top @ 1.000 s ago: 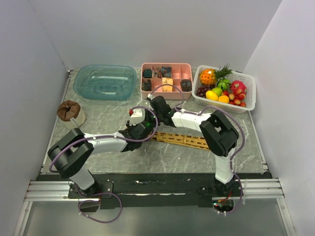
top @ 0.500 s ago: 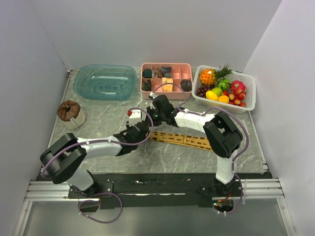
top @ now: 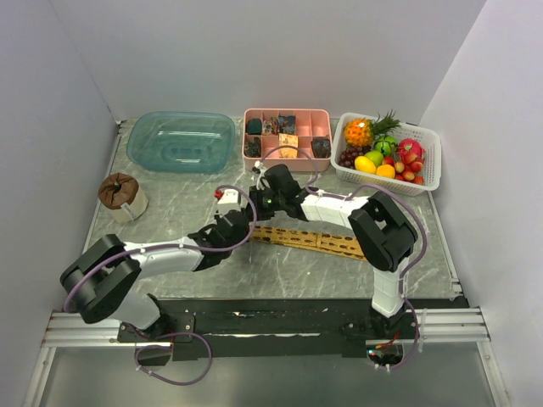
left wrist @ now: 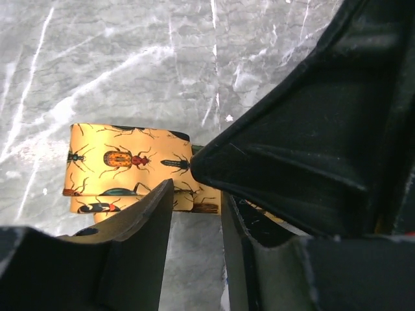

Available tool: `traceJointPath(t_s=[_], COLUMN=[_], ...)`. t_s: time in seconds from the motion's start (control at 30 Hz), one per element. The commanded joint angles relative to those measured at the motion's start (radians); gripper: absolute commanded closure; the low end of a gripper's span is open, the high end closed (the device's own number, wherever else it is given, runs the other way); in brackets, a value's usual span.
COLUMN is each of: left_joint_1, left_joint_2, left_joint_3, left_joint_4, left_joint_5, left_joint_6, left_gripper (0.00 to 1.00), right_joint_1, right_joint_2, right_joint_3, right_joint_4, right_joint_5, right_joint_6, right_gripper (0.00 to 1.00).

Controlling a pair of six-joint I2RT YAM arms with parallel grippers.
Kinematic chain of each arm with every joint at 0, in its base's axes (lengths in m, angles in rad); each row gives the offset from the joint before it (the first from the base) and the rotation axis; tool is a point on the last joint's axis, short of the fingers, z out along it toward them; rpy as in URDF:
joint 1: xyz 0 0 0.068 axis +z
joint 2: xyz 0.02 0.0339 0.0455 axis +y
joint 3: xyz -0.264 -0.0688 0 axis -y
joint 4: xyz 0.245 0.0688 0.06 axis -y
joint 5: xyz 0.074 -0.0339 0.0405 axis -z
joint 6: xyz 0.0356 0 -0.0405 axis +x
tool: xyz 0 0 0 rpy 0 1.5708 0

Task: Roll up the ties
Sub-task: Roll the tie at the center of the board.

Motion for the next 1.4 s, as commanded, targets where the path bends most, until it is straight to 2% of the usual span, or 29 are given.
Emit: traceJointPath(t_s=[0.0, 0.2, 0.43, 0.63, 0.67, 0.83, 1.0, 1.37], left_joint_1=[0.021, 0.071, 0.243, 0.41, 0.425, 0.494, 0.518, 0.521], left_joint_2=[-0.093, -0.248, -0.337, -0.296, -0.276, -0.22, -0.148, -0.053], left_joint_3=[-0.017, -0.038, -0.08, -0.101, -0.104, -0.136, -0.178, -0.23], left_joint_4=[0.038, 0.012, -0.034, -0.026, -0.019, 0.046, 0.127, 0.284], left_joint_5=[0.025, 0.068, 0.195, 0.413, 0.472, 0.585, 0.681, 0.746], left_joint_6=[-0.009, -0.004, -0.027, -0.058, -0.065, -0.081, -0.107, -0.159], left_gripper=[0.58, 0.49, 0.44, 0.41, 0.41, 0.41, 0.41, 0.4], right_joint_1=[-0.007, -0.005, 0.012, 0.03, 0.032, 0.038, 0.041, 0.05], right_joint_2=[0.017, 0.022, 0.063, 0.094, 0.097, 0.108, 0.111, 0.12], right_joint_3=[0.01, 0.015, 0.039, 0.076, 0.084, 0.099, 0.101, 0.096], right_joint_4=[0.07, 0.084, 0.064, -0.003, -0.02, -0.067, -0.084, -0.1], right_joint_5=[-0.057, -0.065, -0.064, -0.015, -0.001, 0.041, 0.059, 0.068], right_joint_6=[0.008, 0.013, 0.007, -0.016, -0.021, -0.036, -0.044, -0.044], right_gripper=[1.0, 1.0, 1.0, 1.0, 1.0, 1.0, 1.0, 1.0])
